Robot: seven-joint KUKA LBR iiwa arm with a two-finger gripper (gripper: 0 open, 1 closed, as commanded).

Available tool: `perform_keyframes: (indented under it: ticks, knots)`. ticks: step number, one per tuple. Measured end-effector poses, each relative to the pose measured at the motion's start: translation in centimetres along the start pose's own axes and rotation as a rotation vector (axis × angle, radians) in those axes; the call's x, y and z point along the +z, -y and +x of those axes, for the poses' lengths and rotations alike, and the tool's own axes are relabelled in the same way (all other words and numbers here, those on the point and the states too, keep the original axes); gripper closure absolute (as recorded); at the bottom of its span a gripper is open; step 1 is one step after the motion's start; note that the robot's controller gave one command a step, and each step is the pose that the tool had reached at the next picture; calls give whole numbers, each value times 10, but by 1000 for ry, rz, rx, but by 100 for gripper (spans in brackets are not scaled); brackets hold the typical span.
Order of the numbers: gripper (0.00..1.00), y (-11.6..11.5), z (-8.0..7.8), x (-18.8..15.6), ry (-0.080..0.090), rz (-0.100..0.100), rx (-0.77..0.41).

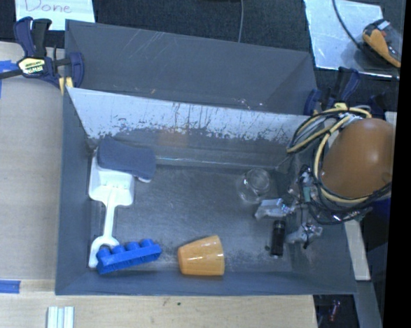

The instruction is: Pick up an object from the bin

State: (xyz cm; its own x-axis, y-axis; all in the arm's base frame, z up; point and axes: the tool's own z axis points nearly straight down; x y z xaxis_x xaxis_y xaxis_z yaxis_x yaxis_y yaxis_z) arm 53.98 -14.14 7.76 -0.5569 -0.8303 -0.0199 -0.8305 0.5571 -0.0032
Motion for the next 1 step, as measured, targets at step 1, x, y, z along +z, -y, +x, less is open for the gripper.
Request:
perform_keyframes:
  ticks: [1]
  knots:
    - [100,-4,-9,6,9,-5,-427]
